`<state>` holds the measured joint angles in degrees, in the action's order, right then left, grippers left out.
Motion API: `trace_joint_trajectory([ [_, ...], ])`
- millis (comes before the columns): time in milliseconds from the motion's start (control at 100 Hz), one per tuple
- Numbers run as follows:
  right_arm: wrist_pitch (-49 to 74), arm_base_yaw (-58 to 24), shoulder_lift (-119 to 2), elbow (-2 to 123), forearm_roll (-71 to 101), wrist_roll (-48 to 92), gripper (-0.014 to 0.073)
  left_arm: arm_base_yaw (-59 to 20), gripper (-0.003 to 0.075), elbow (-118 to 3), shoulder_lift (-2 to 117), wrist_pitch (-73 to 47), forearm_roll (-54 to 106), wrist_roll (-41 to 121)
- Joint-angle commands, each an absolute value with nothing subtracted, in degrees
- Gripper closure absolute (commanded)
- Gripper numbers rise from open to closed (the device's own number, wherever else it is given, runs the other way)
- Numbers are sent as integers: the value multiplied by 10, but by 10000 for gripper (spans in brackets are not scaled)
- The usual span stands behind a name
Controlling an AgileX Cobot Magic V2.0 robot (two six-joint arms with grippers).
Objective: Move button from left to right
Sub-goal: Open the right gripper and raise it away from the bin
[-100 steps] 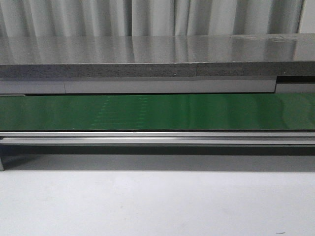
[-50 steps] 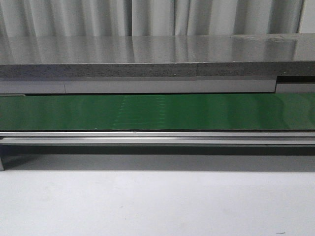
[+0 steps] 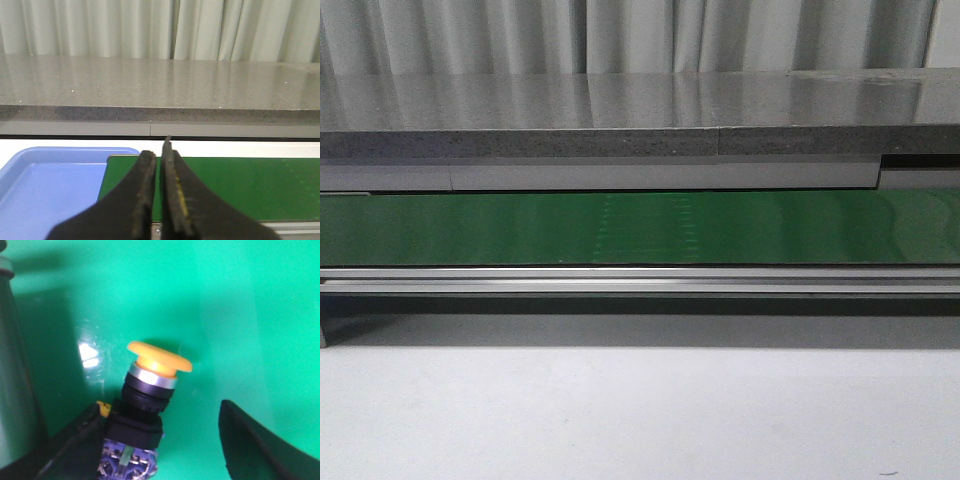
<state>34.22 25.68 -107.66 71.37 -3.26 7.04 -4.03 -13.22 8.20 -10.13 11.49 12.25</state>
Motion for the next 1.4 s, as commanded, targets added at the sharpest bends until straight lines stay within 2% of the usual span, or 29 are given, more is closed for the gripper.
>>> trace_joint_trajectory([
  [0, 325, 259, -1048, 732, -33, 60, 105, -44, 715, -149, 88, -56, 123, 122],
  [310, 291, 235, -984, 733, -5, 45, 105, -44, 715, -149, 88, -56, 123, 122],
  [770, 249, 67, -830, 712, 6, 45, 109, -44, 715, -149, 88, -56, 123, 122],
  [1090, 109, -23, -659, 538, 31, 45, 109, -44, 715, -149, 88, -56, 123, 122],
  [1390, -5, -31, -474, 345, 33, 45, 109, -44, 715, -149, 88, -56, 123, 122],
])
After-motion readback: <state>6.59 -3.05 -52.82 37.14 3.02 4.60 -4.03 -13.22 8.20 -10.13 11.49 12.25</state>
